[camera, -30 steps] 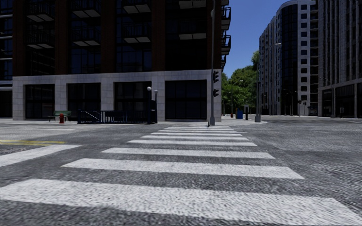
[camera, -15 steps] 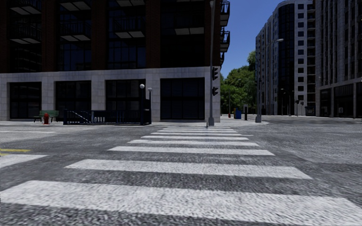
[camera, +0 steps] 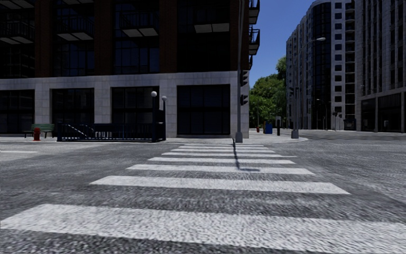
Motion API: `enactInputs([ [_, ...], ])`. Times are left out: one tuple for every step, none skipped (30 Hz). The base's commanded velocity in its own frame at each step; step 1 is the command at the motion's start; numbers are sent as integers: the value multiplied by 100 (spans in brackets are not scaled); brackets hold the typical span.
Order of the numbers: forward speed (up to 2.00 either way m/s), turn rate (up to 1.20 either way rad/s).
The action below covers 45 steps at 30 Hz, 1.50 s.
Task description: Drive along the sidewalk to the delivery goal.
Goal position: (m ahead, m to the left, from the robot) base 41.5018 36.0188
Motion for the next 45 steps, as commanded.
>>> enactInputs([
  [200,0],
  [200,0],
  [200,0],
  [200,0],
  [200,0],
  [200,0],
  [200,0],
  [200,0],
  [200,0],
  [200,0],
  [200,0],
  [200,0],
  [200,0],
  [200,0],
  [200,0],
  [200,0],
  [200,0],
  [200,0],
  [200,0],
  [200,0],
  [200,0],
  [200,0],
  [200,0],
  [200,0],
  [200,0],
  [200,0],
  [200,0],
  [200,0],
  [200,0],
  [200,0],
  [200,0],
  [200,0],
  [200,0],
  [200,0],
  [200,0],
  [200,0],
  [200,0],
  [200,0],
  [200,0],
  [200,0],
  [200,0],
  [200,0],
  [200,0],
  [200,0],
  [200,0],
])
